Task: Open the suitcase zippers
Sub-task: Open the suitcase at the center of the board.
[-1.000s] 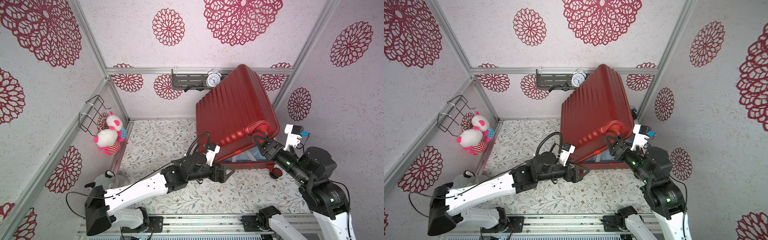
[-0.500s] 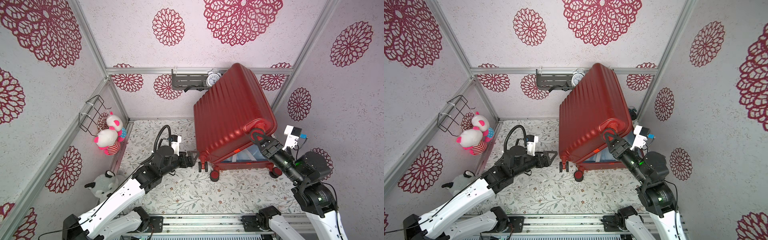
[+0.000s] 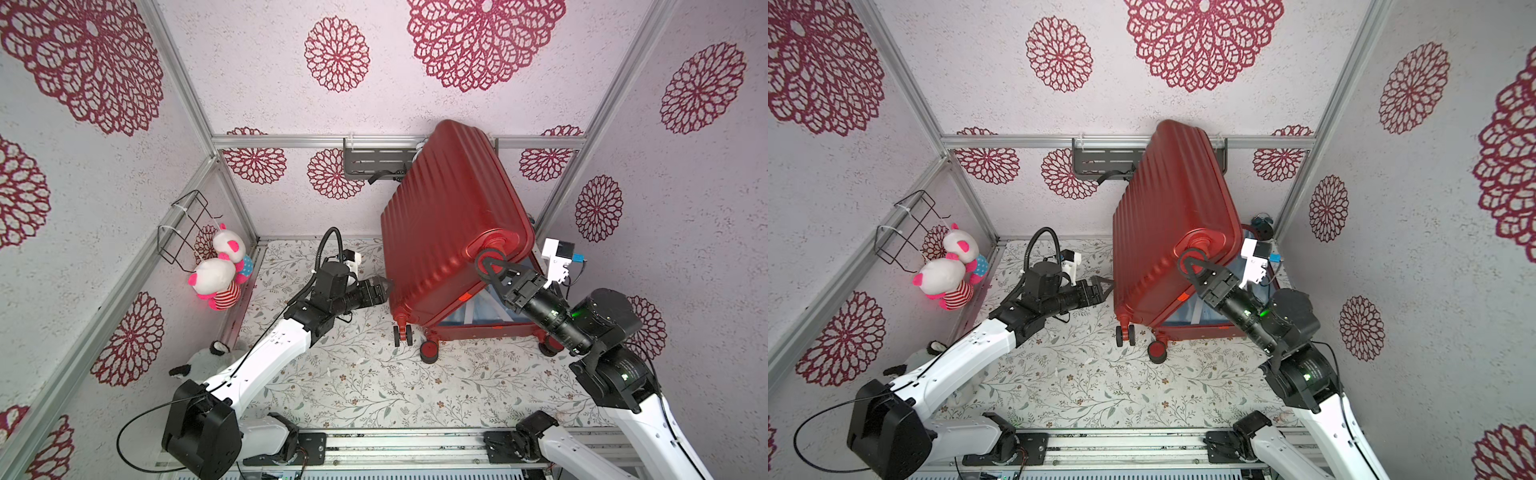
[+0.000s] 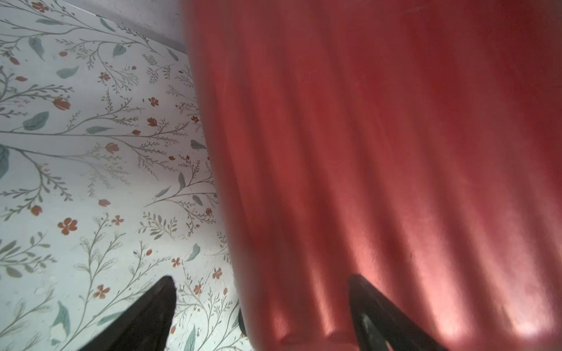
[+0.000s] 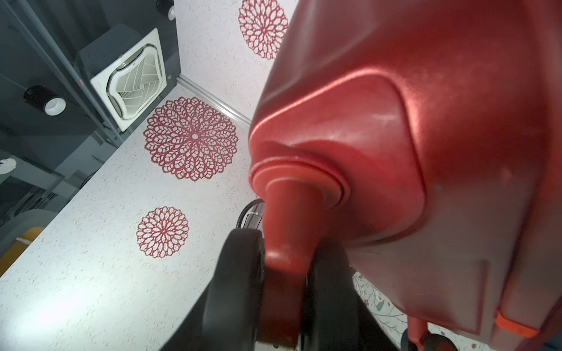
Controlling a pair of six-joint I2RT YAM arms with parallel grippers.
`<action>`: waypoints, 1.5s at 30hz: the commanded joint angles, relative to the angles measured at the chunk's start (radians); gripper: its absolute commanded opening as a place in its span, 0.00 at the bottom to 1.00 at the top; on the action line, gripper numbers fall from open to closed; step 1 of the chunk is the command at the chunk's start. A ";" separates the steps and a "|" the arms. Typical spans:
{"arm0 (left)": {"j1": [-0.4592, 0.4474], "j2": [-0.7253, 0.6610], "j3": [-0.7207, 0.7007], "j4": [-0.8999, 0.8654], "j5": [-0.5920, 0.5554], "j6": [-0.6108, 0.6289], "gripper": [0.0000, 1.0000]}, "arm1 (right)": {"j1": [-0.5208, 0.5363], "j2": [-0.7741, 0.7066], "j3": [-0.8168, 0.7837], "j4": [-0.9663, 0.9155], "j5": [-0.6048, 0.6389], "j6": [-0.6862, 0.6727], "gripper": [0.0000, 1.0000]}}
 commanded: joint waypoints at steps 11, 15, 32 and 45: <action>0.057 0.007 -0.025 0.073 0.059 -0.011 0.91 | 0.490 0.167 0.124 0.187 0.242 -0.407 0.00; 0.092 -0.091 -0.084 0.043 0.048 -0.020 0.91 | 0.545 0.213 0.114 0.210 0.310 -0.437 0.00; 0.164 -0.809 -0.006 -0.561 -0.263 0.040 0.92 | 0.833 0.480 0.091 0.355 0.634 -0.548 0.00; 0.165 -0.948 0.150 -0.798 -0.399 0.079 0.93 | 0.912 0.855 0.186 0.390 0.661 -0.517 0.00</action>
